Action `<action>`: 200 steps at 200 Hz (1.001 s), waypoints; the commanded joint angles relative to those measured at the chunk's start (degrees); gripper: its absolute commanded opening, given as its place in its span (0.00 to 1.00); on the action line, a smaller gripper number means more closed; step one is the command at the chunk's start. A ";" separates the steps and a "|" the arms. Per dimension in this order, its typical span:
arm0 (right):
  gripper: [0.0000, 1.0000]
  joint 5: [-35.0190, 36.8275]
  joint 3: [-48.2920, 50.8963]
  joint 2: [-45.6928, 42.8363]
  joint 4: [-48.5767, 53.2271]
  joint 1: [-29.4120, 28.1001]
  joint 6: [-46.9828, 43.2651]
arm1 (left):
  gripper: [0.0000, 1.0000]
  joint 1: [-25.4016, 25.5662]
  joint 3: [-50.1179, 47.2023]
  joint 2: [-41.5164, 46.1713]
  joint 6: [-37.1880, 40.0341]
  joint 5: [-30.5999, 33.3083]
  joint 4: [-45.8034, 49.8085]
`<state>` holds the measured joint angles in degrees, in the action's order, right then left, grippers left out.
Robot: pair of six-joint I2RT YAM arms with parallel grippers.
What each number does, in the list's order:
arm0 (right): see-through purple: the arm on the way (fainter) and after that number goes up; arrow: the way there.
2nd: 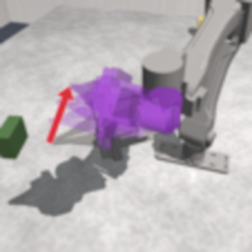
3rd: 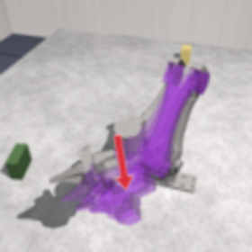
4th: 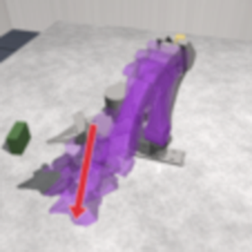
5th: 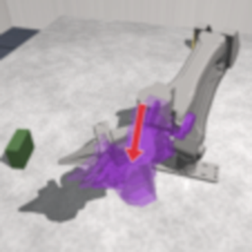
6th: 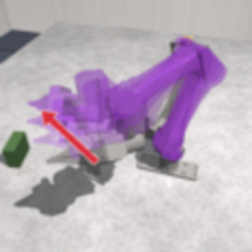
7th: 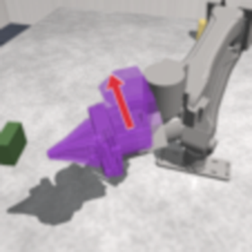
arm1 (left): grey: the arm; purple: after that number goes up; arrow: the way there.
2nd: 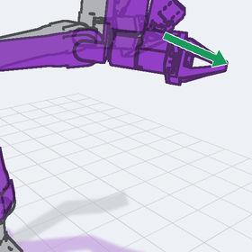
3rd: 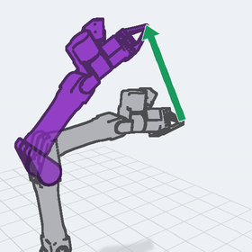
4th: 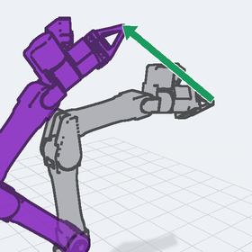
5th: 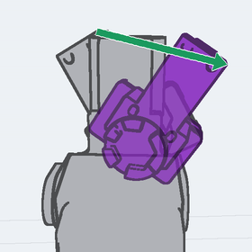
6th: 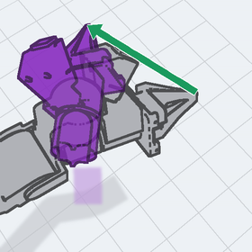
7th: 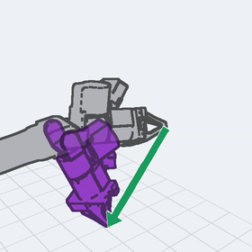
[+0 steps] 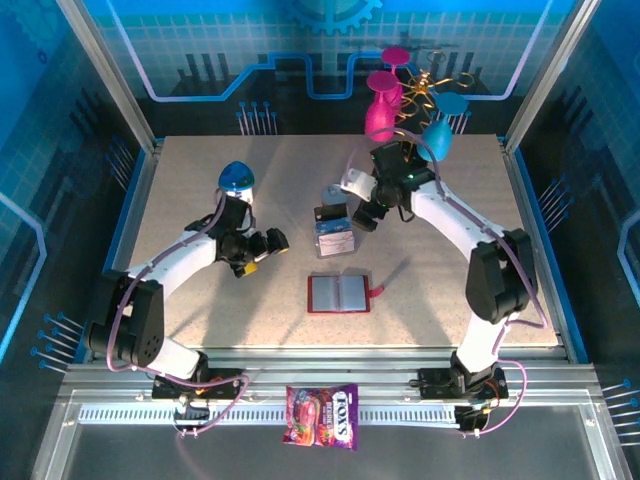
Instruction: Take the credit cards out of the card holder
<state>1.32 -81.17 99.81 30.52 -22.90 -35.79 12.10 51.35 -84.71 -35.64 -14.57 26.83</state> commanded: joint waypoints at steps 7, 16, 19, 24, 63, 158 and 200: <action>1.00 3.67 8.02 -6.34 -8.12 2.85 10.92 | 0.99 -1.54 3.66 -0.17 7.11 8.61 4.22; 1.00 4.80 10.68 -7.97 -9.43 3.91 13.68 | 0.99 -1.87 4.38 -0.02 8.85 12.06 5.02; 1.00 5.19 11.70 -8.49 -9.99 4.17 14.65 | 0.99 -2.02 4.65 0.07 9.28 13.05 5.26; 1.00 5.88 13.38 -9.46 -11.06 4.74 16.31 | 0.99 -2.28 5.00 0.23 10.13 14.78 5.56; 1.00 5.01 27.56 -16.83 -21.62 11.60 27.35 | 0.99 -2.78 4.35 3.13 16.34 28.79 3.81; 1.00 3.44 54.01 -23.45 -58.65 22.26 38.76 | 0.99 -5.07 -12.72 9.75 27.21 39.80 -26.22; 1.00 2.80 56.95 -21.30 -68.68 22.35 38.29 | 0.99 -7.53 -23.32 10.06 30.44 32.58 -48.30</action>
<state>5.15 -25.28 77.41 -25.78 -1.26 1.56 6.70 31.83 -75.50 -8.78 22.52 -3.97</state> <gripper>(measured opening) 0.997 0.994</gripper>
